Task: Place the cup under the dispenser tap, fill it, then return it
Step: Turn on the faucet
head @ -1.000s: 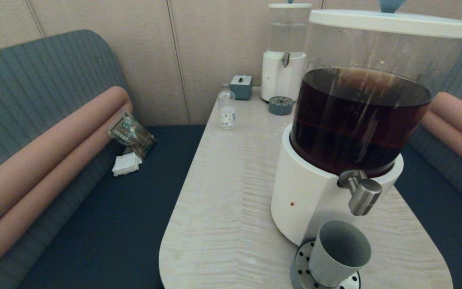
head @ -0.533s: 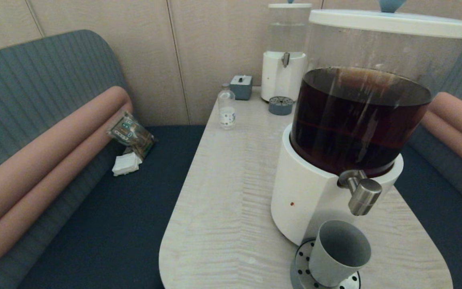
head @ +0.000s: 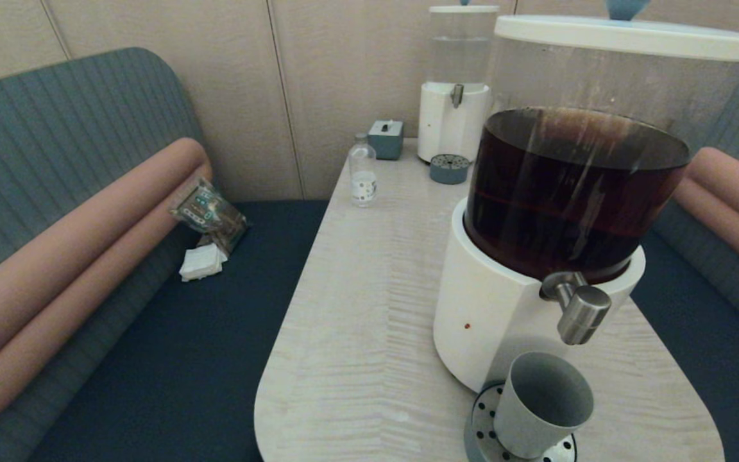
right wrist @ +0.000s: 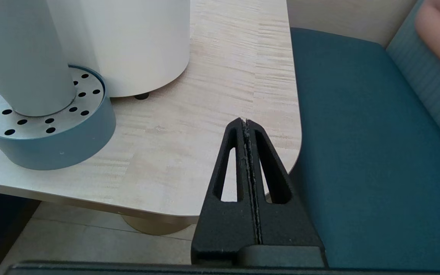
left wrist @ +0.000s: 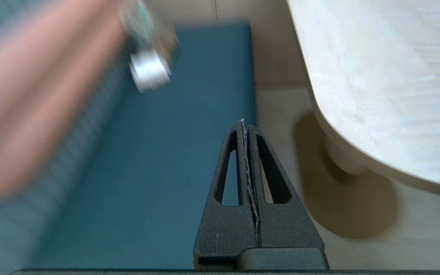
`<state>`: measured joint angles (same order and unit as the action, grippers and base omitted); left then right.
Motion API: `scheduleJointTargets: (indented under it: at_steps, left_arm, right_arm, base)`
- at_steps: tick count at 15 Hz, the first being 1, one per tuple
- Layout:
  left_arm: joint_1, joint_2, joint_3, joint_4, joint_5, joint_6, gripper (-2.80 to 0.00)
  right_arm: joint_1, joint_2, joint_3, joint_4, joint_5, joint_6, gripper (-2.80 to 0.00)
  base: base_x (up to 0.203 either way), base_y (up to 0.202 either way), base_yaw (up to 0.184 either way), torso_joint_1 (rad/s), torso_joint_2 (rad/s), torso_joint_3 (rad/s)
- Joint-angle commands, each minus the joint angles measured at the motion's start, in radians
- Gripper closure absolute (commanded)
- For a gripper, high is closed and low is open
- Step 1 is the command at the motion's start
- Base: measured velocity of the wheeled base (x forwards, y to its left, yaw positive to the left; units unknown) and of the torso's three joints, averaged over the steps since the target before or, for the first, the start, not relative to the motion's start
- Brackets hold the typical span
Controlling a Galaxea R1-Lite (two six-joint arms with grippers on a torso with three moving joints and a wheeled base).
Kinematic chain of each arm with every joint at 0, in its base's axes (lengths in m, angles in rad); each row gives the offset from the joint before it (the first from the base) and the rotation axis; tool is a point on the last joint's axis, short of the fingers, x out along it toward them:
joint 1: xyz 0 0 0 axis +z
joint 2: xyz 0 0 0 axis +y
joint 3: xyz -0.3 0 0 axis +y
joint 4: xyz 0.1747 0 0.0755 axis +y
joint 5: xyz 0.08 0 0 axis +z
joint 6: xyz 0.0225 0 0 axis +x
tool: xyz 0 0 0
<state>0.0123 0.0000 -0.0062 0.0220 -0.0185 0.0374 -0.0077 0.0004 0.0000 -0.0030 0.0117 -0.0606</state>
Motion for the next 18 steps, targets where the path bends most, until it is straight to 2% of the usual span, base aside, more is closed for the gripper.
scheduleJointTargets:
  at_steps: [1,5,7,11,12,15,18]
  left_arm:
    - [-0.002,0.002,-0.009,0.012,0.008,-0.037,0.0]
    - [-0.003,0.002,-0.007,0.004,0.023,-0.085,0.0]
    - [-0.002,0.002,0.005,-0.036,0.025,-0.091,0.0]
    - [-0.002,0.002,0.005,-0.037,0.025,-0.09,0.0]
    - [-0.002,0.002,0.005,-0.036,0.025,-0.095,0.0]
    - [-0.002,0.002,0.005,-0.036,0.028,-0.097,0.0]
    - [-0.002,0.002,0.006,-0.036,0.025,-0.097,0.0]
  right_arm:
    - [0.0,-0.002,0.009,0.0,0.001,-0.001,0.0]
    - [0.0,-0.002,0.009,0.001,0.001,0.001,0.0]
    - [0.0,-0.002,0.009,0.001,0.001,-0.004,0.0]
    - [0.0,-0.002,0.002,0.001,-0.002,-0.005,0.0]
    - [0.0,-0.002,-0.036,0.006,0.0,-0.005,0.0]
    - [0.0,0.041,-0.339,0.113,0.014,-0.005,0.0]
    - [-0.004,0.292,-0.701,0.215,0.079,0.024,0.0]
  base:
    - [0.0,0.0,0.0,0.0,0.0,0.0]
    - [0.0,0.0,0.0,0.0,0.0,0.0]
    - [0.0,0.0,0.0,0.0,0.0,0.0]
    - [0.0,0.0,0.0,0.0,0.0,0.0]
    - [0.0,0.0,0.0,0.0,0.0,0.0]
    - [0.0,0.0,0.0,0.0,0.0,0.0]
    - [0.0,0.0,0.0,0.0,0.0,0.0]
